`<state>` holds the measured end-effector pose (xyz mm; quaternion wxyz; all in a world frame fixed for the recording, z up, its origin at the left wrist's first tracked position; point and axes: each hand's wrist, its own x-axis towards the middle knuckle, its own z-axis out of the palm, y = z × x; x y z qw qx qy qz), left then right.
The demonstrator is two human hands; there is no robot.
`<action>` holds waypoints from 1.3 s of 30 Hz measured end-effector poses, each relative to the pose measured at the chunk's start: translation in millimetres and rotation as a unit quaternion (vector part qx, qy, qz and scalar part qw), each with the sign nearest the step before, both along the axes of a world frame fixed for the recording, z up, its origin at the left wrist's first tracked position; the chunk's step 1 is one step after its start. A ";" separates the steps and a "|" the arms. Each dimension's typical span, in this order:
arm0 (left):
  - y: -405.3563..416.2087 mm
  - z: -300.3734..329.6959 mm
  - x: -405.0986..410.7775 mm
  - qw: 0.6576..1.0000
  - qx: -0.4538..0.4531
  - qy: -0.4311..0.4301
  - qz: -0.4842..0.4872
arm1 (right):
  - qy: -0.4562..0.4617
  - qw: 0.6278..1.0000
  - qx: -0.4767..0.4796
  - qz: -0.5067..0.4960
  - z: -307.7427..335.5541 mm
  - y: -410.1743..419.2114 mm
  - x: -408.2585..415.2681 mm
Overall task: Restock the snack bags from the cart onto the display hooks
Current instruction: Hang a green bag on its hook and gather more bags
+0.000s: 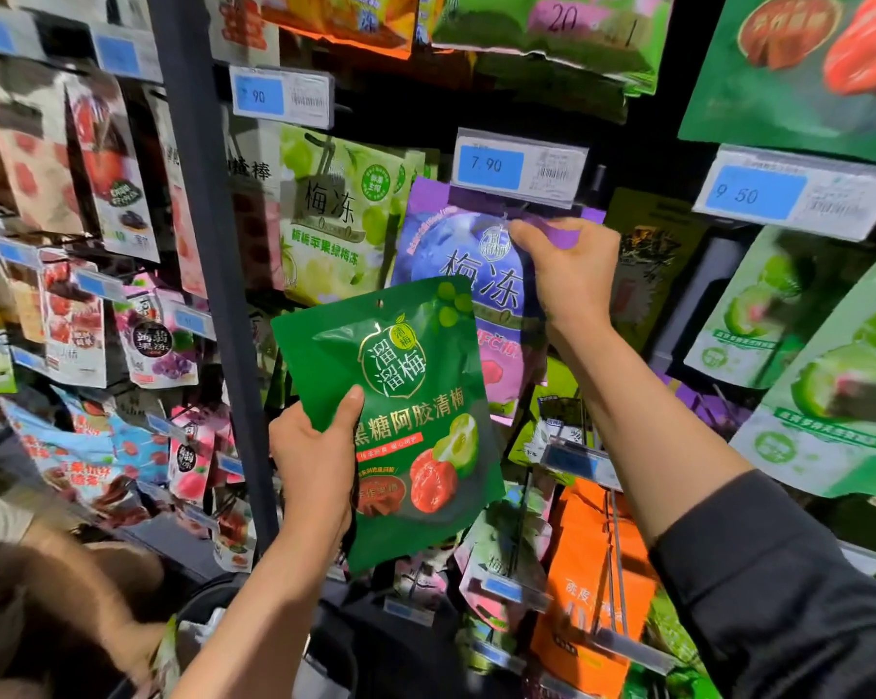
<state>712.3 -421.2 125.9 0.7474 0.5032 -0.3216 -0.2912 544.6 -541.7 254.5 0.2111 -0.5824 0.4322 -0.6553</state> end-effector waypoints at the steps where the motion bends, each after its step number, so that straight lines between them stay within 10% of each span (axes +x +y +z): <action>1: -1.6 1.6 -1.2 1.000 -0.002 0.001 -0.001 | -0.012 1.000 -0.004 0.000 3.3 -2.7 -0.5; 32: 0.6 18.3 -20.2 0.998 -0.027 -0.027 -0.059 | 0.023 0.962 0.105 -0.250 -23.3 -14.7 -31.2; 39: 14.8 34.2 -34.8 0.989 -0.045 -0.017 -0.142 | -0.085 0.955 0.213 0.187 -7.7 79.2 -32.2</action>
